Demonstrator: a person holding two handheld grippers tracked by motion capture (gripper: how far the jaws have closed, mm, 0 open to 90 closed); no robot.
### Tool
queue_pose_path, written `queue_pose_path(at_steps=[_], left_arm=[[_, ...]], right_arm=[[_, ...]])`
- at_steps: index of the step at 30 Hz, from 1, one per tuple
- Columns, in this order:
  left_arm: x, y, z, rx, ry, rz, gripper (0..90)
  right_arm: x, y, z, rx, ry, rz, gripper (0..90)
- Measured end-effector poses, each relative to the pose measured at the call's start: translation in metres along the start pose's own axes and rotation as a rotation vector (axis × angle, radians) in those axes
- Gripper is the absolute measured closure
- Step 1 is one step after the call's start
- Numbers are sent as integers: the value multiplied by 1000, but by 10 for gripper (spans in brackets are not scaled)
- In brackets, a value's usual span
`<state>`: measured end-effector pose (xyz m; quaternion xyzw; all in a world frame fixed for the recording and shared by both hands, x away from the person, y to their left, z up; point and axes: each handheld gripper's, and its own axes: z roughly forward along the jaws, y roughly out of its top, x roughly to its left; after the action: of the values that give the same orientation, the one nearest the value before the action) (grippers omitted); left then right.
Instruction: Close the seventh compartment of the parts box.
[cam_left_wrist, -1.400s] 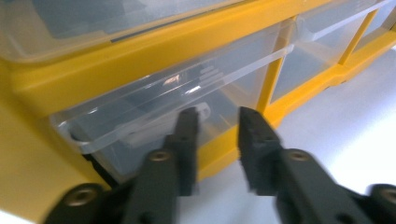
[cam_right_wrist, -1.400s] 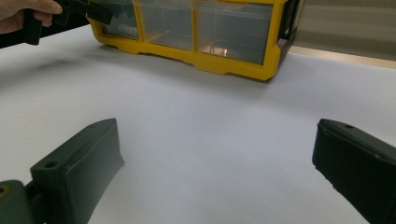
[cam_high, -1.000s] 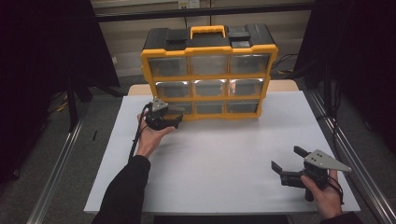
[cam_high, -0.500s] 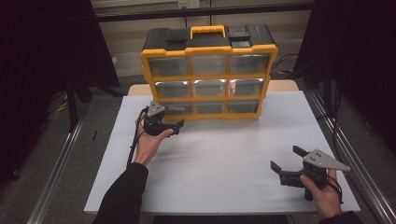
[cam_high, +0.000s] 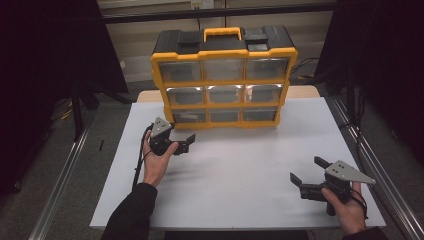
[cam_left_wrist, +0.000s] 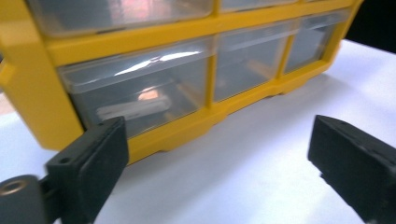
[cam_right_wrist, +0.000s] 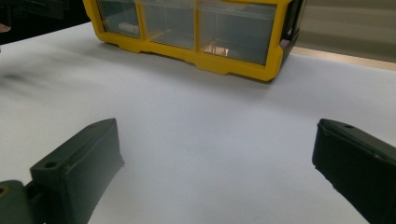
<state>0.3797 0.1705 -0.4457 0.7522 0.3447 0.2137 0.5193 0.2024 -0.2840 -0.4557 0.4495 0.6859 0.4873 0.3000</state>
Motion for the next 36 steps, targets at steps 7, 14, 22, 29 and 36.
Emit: queue_pose_path(at_steps=[7,14,22,29,36], left_arm=[[-13,-6,-13,-28,-6,19,60],[-22,-10,-29,-47,4,23,52],[-25,-14,-46,-68,3,7,51],[-32,-16,-59,-79,17,-4,51],[-33,-23,-71,-77,31,-5,52]], right_arm=[[1,1,2,3,15,-10,10],[1,1,2,3,18,-8,11],[1,1,3,1,17,-9,11],[2,1,3,2,18,-10,11],[2,1,3,1,16,-10,11]])
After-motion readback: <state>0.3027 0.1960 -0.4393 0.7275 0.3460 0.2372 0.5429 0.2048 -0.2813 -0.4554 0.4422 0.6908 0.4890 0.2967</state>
